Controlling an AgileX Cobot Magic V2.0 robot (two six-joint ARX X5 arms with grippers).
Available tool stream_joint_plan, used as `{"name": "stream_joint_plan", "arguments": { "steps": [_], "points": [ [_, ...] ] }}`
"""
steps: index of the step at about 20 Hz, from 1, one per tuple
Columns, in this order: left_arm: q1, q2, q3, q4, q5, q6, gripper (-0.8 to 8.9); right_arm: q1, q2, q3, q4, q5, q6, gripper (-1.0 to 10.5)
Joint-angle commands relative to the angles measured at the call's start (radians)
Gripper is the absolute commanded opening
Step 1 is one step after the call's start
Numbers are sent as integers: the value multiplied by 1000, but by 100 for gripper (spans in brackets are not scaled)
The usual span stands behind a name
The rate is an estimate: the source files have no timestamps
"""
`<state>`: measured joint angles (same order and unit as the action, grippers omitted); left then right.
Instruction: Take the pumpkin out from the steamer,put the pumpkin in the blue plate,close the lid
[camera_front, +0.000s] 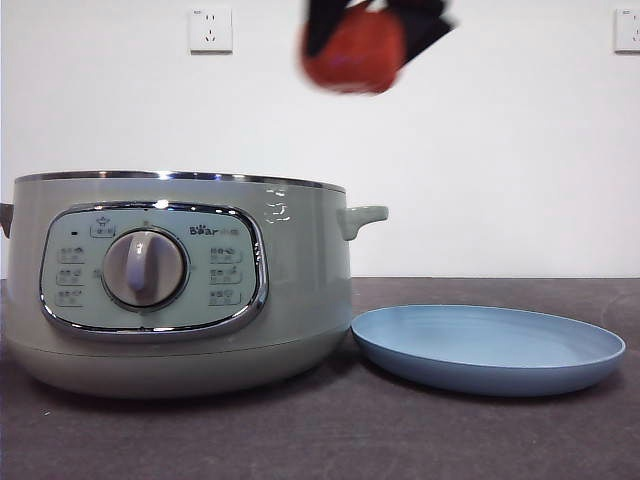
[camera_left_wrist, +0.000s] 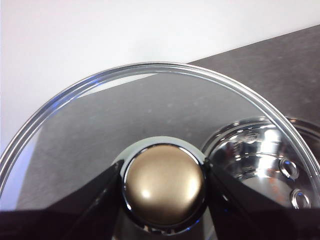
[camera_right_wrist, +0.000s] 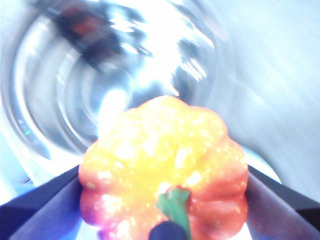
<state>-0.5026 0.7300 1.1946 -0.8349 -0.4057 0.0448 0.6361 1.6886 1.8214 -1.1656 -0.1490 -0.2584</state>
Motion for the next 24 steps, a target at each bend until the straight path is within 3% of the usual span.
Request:
{"name": "stream_joint_plan", "arguments": {
  "steps": [1,4,6,11,15,18,24],
  "points": [
    [-2,9,5,64,0,8,-9,-82,-27,-7,-110,-3,26,-11],
    [-2,31,5,75,43,8,-9,-186,-67,-76,-198,-10,28,-11],
    [-2,42,5,85,45,8,-9,-234,-124,-189,-154,-9,64,-12],
    [-2,64,5,119,68,8,-9,-293,-300,-573,163,-8,187,-11],
    [-2,87,5,129,76,8,-9,-280,-331,-775,427,-9,229,-11],
    [-3,101,5,132,101,8,-9,-267,-284,-822,573,-8,250,-11],
    [-2,124,5,135,108,8,-9,-252,-137,-822,664,-9,268,-11]
  ]
}}
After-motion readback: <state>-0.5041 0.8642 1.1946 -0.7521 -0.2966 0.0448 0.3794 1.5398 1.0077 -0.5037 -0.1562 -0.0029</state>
